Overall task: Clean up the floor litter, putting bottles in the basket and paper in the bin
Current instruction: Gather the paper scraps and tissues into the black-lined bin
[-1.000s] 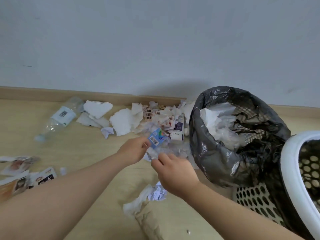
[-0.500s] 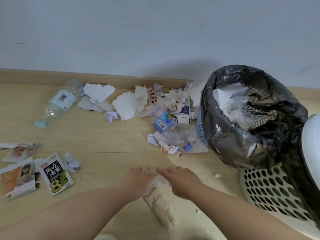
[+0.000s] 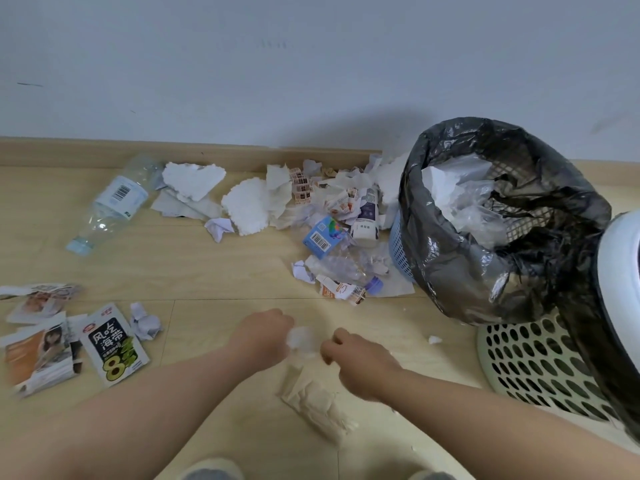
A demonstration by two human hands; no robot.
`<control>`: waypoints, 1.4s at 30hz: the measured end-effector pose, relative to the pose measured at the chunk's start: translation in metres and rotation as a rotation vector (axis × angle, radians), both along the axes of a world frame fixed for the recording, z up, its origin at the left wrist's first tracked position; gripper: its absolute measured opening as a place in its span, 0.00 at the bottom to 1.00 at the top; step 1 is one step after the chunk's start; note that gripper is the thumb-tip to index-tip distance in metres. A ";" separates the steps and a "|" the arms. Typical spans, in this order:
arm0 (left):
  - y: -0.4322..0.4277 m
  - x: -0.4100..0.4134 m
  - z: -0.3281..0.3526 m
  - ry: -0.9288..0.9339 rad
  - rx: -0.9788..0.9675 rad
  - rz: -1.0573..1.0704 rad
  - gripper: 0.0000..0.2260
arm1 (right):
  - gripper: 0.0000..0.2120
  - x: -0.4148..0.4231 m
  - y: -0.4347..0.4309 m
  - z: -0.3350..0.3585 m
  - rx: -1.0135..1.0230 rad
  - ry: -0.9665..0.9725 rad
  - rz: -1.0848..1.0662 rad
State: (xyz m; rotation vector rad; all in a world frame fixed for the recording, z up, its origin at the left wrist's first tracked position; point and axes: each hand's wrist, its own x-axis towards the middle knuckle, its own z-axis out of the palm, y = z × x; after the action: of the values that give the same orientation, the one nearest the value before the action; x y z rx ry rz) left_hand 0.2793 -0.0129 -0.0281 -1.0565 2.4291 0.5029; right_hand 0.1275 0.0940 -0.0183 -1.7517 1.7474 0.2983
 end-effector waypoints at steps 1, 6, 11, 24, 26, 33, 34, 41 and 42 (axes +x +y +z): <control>-0.001 -0.001 0.000 0.009 -0.006 0.004 0.09 | 0.25 0.005 0.002 0.000 0.023 -0.046 0.042; 0.000 -0.002 -0.004 -0.022 0.107 -0.079 0.13 | 0.24 0.017 0.012 -0.010 0.150 -0.041 0.400; 0.002 0.001 -0.005 -0.045 0.143 -0.105 0.13 | 0.16 0.005 0.013 -0.014 0.177 0.082 0.481; -0.003 -0.003 0.011 0.087 -0.005 -0.003 0.10 | 0.06 -0.044 -0.020 0.008 0.099 0.199 -0.144; -0.007 0.002 0.015 0.089 -0.032 0.000 0.06 | 0.01 -0.041 -0.022 0.010 0.068 0.166 -0.209; -0.025 0.041 0.007 0.182 0.070 0.291 0.17 | 0.18 0.006 -0.048 0.005 0.011 -0.051 -0.253; -0.027 0.048 0.004 0.190 0.069 0.349 0.17 | 0.20 0.013 -0.051 0.006 0.014 -0.071 -0.235; -0.046 0.108 -0.004 0.130 -0.233 0.907 0.14 | 0.21 0.046 -0.049 0.006 0.065 -0.123 -0.146; -0.048 0.114 -0.007 0.093 -0.190 0.946 0.15 | 0.21 0.046 -0.048 0.006 0.072 -0.114 -0.143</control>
State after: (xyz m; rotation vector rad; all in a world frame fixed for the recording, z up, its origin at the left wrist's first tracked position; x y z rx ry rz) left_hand 0.3935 -0.0609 -0.0349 -2.2992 1.9337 0.6075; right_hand 0.1731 0.0461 -0.0125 -1.5533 1.7474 0.1930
